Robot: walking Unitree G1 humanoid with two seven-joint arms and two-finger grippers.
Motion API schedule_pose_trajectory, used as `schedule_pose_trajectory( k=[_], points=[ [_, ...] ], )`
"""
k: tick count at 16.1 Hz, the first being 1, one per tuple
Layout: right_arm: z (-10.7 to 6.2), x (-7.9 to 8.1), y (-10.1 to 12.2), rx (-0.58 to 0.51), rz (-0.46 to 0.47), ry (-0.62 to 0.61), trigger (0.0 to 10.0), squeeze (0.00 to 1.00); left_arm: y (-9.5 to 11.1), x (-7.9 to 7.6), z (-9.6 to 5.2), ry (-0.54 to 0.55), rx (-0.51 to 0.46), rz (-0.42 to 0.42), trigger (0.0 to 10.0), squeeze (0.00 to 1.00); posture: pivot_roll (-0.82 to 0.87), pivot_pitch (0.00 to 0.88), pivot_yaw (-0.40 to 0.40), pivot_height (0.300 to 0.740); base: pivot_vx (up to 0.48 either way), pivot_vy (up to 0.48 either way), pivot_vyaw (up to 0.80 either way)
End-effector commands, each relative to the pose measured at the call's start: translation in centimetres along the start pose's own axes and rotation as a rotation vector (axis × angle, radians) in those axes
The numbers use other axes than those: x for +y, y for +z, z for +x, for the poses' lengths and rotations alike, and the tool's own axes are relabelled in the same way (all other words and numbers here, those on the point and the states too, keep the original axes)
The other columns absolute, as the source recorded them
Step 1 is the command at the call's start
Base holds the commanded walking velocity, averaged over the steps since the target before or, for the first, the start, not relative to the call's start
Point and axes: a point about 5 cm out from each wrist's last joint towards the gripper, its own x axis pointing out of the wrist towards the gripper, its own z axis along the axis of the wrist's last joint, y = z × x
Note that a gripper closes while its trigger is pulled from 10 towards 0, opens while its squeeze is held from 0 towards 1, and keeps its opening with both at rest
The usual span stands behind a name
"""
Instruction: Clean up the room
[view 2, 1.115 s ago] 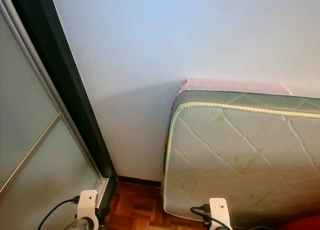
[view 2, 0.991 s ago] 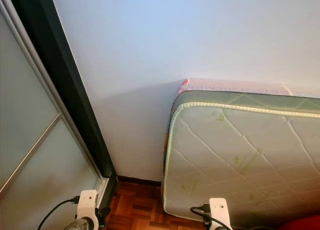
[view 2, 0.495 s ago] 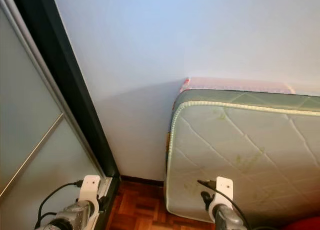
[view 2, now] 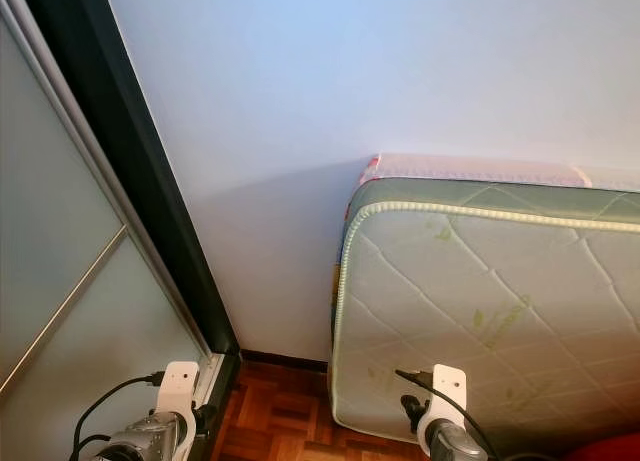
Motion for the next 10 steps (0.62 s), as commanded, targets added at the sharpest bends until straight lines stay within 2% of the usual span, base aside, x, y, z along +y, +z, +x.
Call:
schedule_pose_trajectory(
  k=[1, 10],
  points=[
    [-0.01, -0.13, 0.0, 0.003, 0.018, -0.005, 10.0, 0.0, -0.12, 0.03, 0.0, 0.012, 0.003, -0.008, 10.0, 0.0, 0.03, 0.0, -0.004, 0.74, 0.0, 0.0, 0.0],
    [-0.04, -0.15, -0.2, 0.01, 0.0, 0.002, 10.0, 0.0, -0.37, 0.04, -0.02, 0.01, 0.011, 0.003, 10.0, 0.0, 0.03, 0.0, -0.004, 0.74, 0.0, 0.0, 0.0]
  ],
)
